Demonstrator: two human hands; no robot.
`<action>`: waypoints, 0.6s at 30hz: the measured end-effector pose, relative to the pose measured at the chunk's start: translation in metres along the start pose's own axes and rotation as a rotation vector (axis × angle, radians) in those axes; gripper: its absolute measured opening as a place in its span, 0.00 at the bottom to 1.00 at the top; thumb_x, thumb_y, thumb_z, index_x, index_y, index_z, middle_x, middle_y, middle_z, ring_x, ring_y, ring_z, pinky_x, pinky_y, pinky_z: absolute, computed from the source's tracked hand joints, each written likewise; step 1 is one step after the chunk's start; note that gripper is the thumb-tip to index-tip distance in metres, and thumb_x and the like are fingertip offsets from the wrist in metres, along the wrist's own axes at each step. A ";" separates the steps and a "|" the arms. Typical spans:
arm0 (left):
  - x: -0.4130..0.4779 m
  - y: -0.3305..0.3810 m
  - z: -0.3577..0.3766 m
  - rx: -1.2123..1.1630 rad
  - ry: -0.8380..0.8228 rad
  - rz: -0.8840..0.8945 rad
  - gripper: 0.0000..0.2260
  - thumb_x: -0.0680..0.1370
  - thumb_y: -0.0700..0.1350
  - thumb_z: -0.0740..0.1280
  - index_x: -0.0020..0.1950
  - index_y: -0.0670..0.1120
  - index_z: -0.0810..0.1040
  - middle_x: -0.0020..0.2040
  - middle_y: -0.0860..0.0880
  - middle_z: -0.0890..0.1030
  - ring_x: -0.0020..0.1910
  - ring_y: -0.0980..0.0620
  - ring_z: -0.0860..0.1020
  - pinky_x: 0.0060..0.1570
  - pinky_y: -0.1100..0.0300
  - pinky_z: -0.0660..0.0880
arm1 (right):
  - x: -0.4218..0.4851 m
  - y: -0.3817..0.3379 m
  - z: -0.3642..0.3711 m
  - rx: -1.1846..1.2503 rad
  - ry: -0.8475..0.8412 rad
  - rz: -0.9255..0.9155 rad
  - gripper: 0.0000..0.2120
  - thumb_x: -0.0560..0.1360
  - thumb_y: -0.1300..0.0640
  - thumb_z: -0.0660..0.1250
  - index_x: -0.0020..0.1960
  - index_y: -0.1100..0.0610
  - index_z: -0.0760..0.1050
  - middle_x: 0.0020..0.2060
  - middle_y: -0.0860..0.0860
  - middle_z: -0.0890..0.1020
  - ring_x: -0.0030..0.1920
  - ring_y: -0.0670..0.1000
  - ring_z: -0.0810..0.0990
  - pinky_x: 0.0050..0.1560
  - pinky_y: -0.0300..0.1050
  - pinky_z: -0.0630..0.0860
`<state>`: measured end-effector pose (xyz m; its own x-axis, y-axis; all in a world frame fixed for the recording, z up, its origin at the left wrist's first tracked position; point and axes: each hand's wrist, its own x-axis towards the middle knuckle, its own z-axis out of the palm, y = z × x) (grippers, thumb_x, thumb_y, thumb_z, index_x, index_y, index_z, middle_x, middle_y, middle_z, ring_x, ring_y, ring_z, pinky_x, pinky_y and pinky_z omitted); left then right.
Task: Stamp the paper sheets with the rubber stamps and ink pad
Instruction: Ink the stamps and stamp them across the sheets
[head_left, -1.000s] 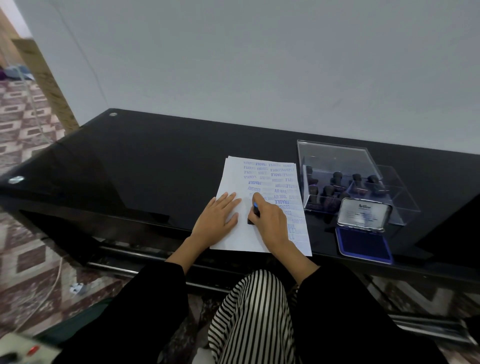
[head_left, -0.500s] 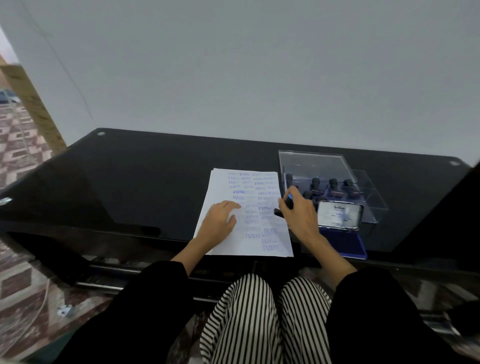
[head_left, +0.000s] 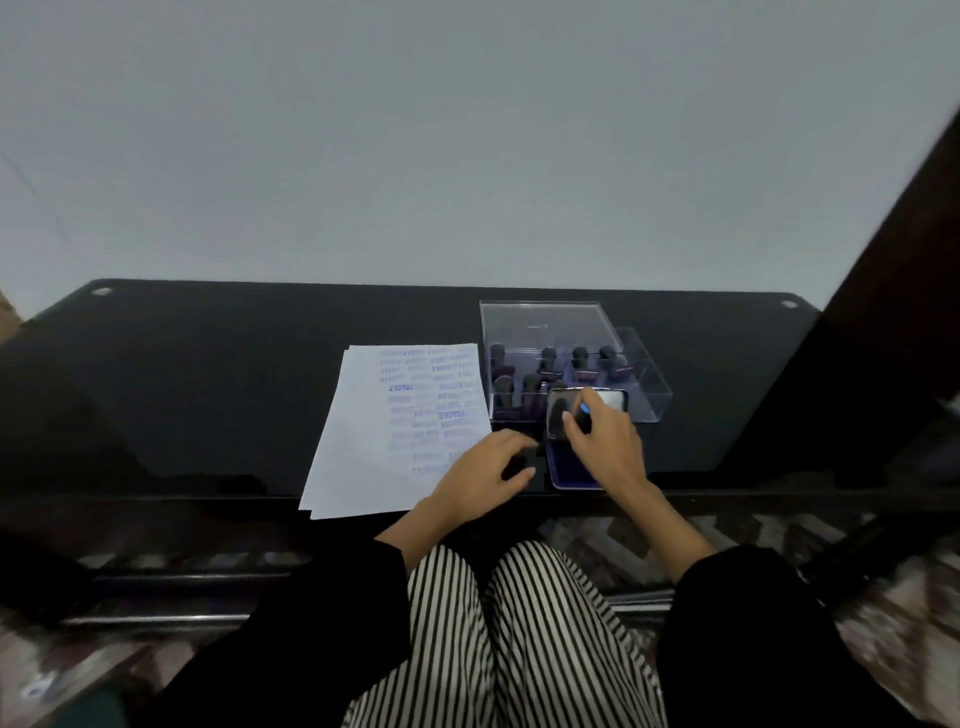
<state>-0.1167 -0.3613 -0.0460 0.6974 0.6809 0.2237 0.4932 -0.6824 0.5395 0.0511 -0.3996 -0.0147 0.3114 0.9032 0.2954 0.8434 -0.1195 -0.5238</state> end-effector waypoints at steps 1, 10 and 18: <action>0.002 0.003 0.005 0.009 -0.006 0.013 0.19 0.79 0.48 0.61 0.69 0.44 0.68 0.67 0.48 0.71 0.66 0.52 0.69 0.64 0.64 0.63 | -0.001 0.004 -0.002 -0.012 0.000 0.004 0.06 0.78 0.54 0.61 0.48 0.57 0.68 0.37 0.54 0.78 0.41 0.58 0.79 0.39 0.52 0.76; 0.014 0.017 0.031 -0.019 0.033 -0.091 0.31 0.76 0.54 0.66 0.74 0.43 0.61 0.71 0.47 0.65 0.70 0.52 0.64 0.68 0.63 0.60 | -0.008 0.018 -0.001 -0.118 -0.056 -0.007 0.08 0.78 0.54 0.60 0.51 0.59 0.67 0.36 0.56 0.77 0.41 0.60 0.79 0.34 0.46 0.69; 0.011 0.013 0.041 -0.005 0.041 -0.079 0.29 0.75 0.53 0.67 0.72 0.44 0.62 0.71 0.47 0.66 0.71 0.51 0.63 0.68 0.66 0.55 | -0.010 0.020 0.007 -0.146 -0.056 -0.051 0.06 0.79 0.55 0.59 0.51 0.58 0.67 0.39 0.58 0.80 0.41 0.60 0.79 0.35 0.46 0.69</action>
<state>-0.0811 -0.3732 -0.0702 0.6346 0.7428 0.2133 0.5433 -0.6251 0.5604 0.0611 -0.4084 -0.0338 0.2449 0.9309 0.2711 0.9133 -0.1276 -0.3867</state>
